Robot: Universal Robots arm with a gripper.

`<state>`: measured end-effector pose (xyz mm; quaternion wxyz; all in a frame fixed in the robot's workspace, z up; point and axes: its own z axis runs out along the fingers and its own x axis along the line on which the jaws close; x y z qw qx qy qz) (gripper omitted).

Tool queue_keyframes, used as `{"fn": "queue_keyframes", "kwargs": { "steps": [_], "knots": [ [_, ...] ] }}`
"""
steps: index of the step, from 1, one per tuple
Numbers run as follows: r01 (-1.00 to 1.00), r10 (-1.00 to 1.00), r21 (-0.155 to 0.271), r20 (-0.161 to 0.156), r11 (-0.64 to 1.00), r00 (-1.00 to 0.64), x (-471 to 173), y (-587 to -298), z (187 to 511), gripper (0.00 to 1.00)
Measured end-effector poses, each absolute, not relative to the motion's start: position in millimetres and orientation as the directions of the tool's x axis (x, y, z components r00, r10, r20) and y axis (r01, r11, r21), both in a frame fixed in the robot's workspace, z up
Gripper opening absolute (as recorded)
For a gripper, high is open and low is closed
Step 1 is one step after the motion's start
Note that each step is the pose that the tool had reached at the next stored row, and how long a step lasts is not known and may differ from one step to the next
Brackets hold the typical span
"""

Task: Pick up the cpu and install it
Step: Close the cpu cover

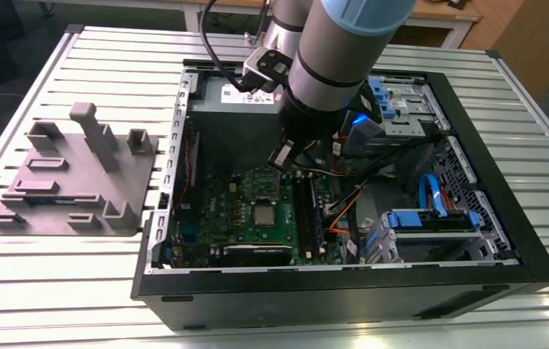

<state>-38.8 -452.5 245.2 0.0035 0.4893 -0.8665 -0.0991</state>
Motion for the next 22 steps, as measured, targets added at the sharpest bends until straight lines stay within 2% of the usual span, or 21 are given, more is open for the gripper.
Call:
{"fn": "queue_keyframes", "kwargs": {
  "steps": [22],
  "knots": [
    [-0.860, -0.862, 0.176, -0.092, 0.478, -0.498, -39.1, -454.4, 246.7, 0.11]
  ]
}}
